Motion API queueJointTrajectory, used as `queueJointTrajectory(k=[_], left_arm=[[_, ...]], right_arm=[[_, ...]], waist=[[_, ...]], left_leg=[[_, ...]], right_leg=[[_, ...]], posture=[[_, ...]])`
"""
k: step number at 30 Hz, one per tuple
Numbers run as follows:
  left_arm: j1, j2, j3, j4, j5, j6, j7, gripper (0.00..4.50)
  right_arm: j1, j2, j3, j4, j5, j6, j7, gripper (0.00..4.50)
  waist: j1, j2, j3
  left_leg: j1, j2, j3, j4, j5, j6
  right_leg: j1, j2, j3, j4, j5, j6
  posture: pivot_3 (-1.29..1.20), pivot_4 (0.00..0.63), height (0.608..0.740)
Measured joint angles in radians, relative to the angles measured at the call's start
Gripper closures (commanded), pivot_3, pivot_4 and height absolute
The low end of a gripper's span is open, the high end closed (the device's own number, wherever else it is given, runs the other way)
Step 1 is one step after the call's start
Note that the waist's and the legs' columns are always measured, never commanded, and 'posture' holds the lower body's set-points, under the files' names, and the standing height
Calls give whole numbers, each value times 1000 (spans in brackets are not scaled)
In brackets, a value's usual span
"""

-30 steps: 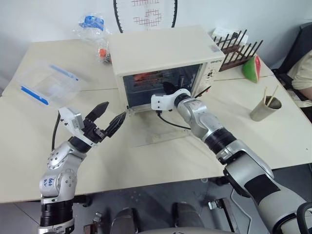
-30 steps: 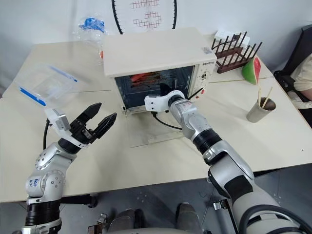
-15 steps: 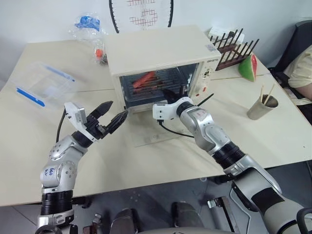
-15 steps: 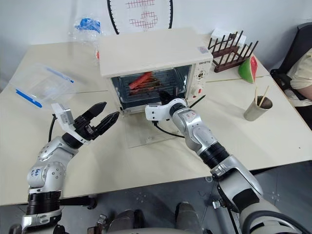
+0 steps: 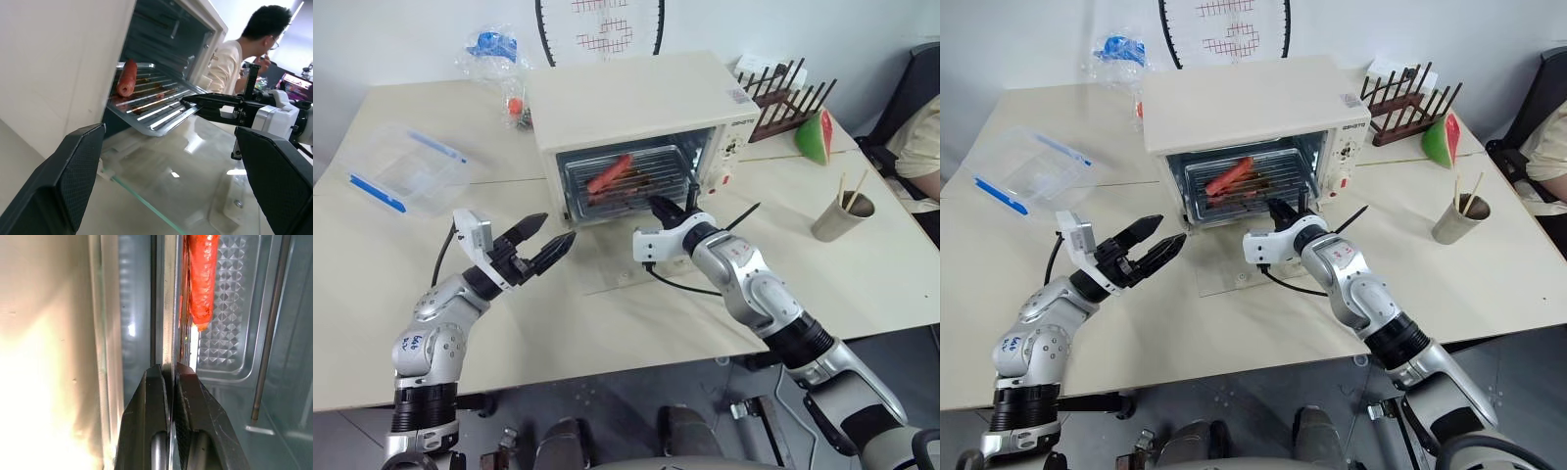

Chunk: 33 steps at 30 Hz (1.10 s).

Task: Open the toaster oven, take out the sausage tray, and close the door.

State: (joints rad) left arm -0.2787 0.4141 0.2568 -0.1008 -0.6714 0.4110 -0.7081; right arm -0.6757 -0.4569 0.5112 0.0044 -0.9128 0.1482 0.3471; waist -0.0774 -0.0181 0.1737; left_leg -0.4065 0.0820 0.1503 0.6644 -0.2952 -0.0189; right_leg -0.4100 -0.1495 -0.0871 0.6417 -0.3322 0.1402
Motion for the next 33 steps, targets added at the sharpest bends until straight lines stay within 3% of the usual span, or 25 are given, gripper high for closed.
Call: queueJointTrajectory(k=[12, 19, 33], left_arm=[[-30, 13, -1, 2, -17, 93, -7, 0], [-27, 25, 30, -4, -111, 198, 2, 0], [-39, 26, 95, -50, -321, 475, 222, 0]], right_arm=[[132, -14, -52, -185, -45, 27, 95, 4441], [222, -52, -88, -298, -58, 6, 133, 4441], [332, -96, -141, -410, -38, -86, 180, 4441]], waist=[[6, 0, 0], [20, 0, 0], [28, -1, 0]], left_leg=[[0, 0, 0, 0, 0, 0], [0, 0, 1, 1, 0, 0], [0, 0, 1, 2, 0, 0]], right_leg=[[0, 0, 0, -1, 0, 0], [0, 0, 0, -3, 0, 0], [2, 0, 0, -4, 0, 0]], posture=[[0, 150, 740], [0, 150, 740], [0, 150, 740]])
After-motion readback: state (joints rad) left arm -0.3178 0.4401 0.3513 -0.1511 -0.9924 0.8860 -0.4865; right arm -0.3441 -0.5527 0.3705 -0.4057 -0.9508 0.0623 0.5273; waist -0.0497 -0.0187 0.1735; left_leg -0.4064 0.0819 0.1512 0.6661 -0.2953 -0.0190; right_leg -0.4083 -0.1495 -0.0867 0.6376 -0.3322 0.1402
